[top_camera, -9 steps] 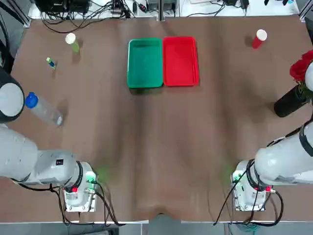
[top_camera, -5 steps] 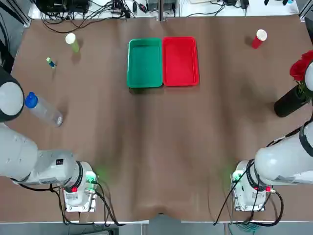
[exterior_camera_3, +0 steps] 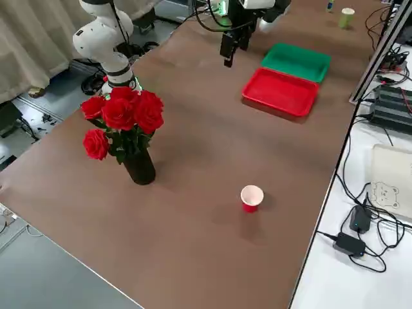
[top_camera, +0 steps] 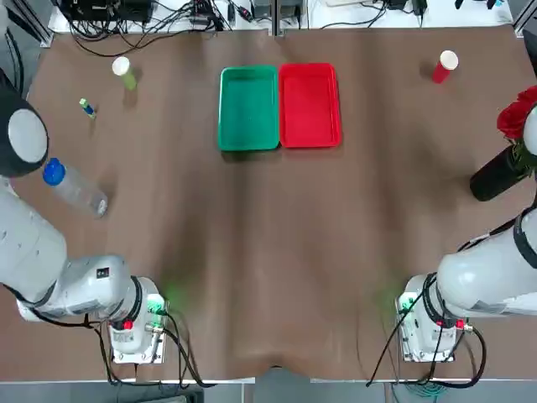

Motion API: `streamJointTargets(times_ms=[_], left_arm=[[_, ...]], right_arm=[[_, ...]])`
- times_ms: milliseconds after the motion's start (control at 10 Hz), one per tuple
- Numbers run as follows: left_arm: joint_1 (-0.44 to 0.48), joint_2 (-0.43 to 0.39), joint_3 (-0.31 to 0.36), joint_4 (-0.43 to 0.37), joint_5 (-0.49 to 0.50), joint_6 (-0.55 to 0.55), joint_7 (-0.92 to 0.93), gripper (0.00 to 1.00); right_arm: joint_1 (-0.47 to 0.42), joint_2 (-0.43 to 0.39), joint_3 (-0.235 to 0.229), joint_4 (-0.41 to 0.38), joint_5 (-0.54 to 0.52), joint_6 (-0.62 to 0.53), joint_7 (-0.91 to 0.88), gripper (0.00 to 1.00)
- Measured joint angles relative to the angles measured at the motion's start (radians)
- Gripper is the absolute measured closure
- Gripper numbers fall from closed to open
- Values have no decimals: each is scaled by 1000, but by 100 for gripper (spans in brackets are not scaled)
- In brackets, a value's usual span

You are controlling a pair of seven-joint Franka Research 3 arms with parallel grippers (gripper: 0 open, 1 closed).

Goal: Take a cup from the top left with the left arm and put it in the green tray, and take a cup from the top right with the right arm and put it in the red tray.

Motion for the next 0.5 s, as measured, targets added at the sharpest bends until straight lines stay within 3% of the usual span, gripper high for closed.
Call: streamJointTargets(times_ms=[300, 500], left_arm=[[0, 126, -3, -5, 107, 158, -1, 0], [7, 212, 0, -6, 132, 267, 0, 0]], right_arm=[[-83, 46, -21, -15, 33, 86, -49, 0], [-121, 152, -22, -31, 64, 200, -66, 0]])
